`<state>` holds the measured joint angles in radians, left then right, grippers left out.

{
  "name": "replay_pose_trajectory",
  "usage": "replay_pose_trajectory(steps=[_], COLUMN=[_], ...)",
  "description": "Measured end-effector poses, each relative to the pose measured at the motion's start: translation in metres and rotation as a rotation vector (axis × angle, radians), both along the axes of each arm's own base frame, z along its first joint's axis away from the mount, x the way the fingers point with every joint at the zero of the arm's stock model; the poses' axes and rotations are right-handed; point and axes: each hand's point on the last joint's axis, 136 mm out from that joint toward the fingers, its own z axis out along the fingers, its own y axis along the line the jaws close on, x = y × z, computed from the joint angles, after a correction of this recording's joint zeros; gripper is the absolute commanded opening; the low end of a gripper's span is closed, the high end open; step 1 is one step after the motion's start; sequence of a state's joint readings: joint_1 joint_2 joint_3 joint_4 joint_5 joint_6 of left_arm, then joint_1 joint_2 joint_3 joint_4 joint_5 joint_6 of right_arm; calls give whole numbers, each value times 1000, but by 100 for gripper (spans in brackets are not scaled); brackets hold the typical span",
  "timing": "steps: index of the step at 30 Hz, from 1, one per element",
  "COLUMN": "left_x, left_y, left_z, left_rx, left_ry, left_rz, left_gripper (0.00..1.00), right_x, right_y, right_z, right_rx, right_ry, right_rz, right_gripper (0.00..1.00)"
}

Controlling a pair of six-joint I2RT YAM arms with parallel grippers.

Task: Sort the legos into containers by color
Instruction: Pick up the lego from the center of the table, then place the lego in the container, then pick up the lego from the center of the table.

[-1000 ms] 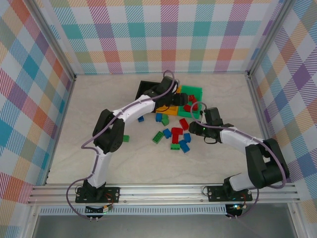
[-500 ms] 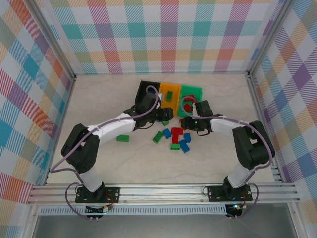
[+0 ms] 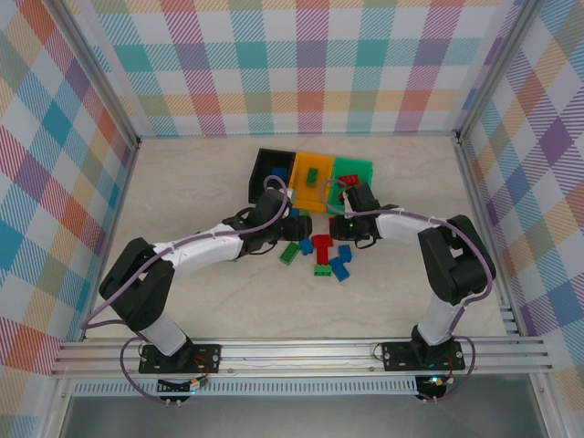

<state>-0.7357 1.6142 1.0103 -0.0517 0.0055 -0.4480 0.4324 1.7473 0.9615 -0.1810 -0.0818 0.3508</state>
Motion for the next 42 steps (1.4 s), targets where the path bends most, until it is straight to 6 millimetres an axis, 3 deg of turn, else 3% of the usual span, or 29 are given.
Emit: replay_pose_trajectory(steps=[7,10,15,21,24,29,34,42], left_x=[-20,-23,-23,-18,-17,-17,-27,-42], left_y=[-16,-16,-18,-33,-39,-45,-44,-59], left_z=[-3,-10,-30,-44,-41,-33,-40,-55], left_rx=[51,72,101,105,88,69,100,191], left_ry=[-24,-11,29,74,80,85,116,172], left_rz=[-81,-87,-95,-121,-132,-147,-159,-209], left_gripper=[66,66,67,67,66,66,66,66], right_x=[-18,-23,-20,6,32,59,48,3], right_y=[-7,-9,-14,-22,-25,-27,-29,-44], right_z=[9,27,74,116,128,123,108,95], right_rx=[13,36,65,38,22,-23,-34,-20], right_ry=[-14,-61,-194,-283,-301,-291,-250,-223], right_rz=[4,4,-15,-73,-103,-121,-113,-114], right_gripper=[29,29,30,34,44,52,53,54])
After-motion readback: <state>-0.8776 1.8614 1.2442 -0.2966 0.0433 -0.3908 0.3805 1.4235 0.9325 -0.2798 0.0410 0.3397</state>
